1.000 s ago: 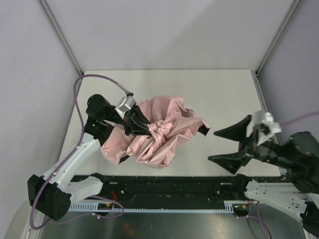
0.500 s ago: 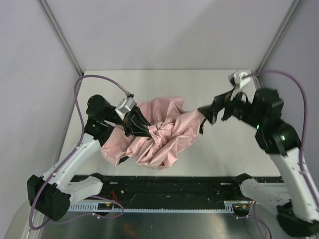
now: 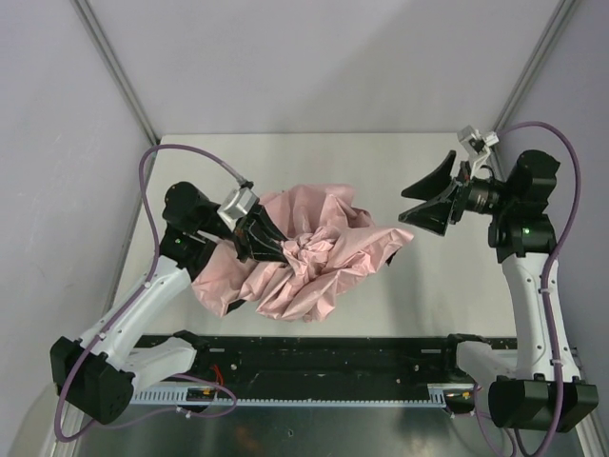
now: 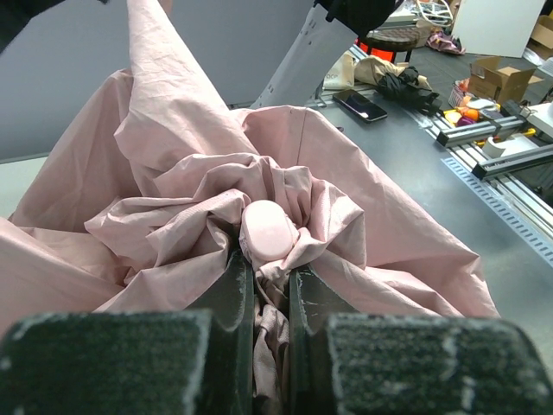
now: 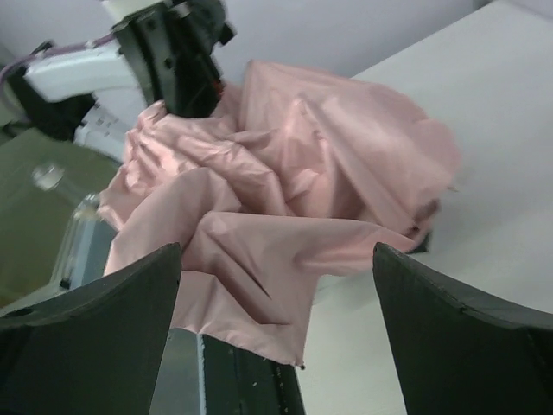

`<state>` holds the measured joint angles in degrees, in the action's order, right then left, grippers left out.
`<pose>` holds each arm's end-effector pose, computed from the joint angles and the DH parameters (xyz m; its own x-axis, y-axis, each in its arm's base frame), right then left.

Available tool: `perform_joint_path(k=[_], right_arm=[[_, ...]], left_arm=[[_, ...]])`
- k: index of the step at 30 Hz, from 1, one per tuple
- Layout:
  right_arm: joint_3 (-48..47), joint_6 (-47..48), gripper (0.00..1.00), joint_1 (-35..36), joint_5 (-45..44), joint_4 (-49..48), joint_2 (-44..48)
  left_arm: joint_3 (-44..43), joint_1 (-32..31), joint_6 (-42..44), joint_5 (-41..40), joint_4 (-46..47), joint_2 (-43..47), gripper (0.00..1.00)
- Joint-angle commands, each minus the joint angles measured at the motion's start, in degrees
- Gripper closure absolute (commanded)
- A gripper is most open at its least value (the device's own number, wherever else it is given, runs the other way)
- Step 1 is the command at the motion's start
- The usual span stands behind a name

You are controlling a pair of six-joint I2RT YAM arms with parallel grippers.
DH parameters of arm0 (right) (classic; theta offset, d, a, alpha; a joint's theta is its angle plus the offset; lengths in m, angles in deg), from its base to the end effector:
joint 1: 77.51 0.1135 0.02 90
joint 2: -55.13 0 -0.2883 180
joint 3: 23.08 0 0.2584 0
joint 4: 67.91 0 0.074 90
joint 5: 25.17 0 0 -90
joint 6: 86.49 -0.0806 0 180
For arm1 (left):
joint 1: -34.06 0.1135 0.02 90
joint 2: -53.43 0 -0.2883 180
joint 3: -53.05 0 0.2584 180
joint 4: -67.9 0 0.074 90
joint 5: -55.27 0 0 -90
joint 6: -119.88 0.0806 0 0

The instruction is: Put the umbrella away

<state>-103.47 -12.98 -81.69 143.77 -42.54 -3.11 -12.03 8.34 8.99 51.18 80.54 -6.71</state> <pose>0.2021 0.0645 0.4510 -0.3271 0.0785 -0.9417 -0.9078 0.2508 0.3363 0.1542 -0.1635 0.4099 -0.0623 0.0018 -0.9981 0.9263 -0.3722 -0.0585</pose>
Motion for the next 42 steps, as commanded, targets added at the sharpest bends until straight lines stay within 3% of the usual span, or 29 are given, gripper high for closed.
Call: perform_joint_path(k=[1,9,14,21,26,32,37,42], right_arm=[[-0.2,3.6,0.06,5.7,11.2,0.7,-1.1],[0.8,10.6,0.06,11.7,6.5,5.8,0.2],[0.9,14.0,0.04,22.0,-3.3,7.4,-1.8],[0.8,13.6,0.03,34.7,-13.0,2.1,-4.0],[1.6,12.0,0.02,40.3,-24.5,0.0,-0.7],[3.0,10.1,0.01,41.4,-47.1,3.6,6.9],[3.8,5.2,0.05,43.8,-42.5,1.2,6.6],[4.7,8.8,0.01,48.4,-40.3,-1.9,5.8]], left_arm=[[-3.0,0.0,2.0,8.9,2.0,1.9,1.0],[-3.5,-0.4,2.8,7.6,1.2,3.0,1.0],[-3.6,-1.1,2.8,6.0,1.1,2.7,1.0],[-3.6,-1.3,2.6,2.1,1.2,2.1,1.0],[-3.8,-1.3,1.7,-3.7,1.2,1.0,1.0],[-4.6,-1.3,-2.0,-11.6,1.9,0.6,1.0],[-3.1,-1.4,-8.8,-16.5,6.9,0.8,1.0],[-0.5,-2.0,-19.5,-18.2,18.1,-0.2,1.0]])
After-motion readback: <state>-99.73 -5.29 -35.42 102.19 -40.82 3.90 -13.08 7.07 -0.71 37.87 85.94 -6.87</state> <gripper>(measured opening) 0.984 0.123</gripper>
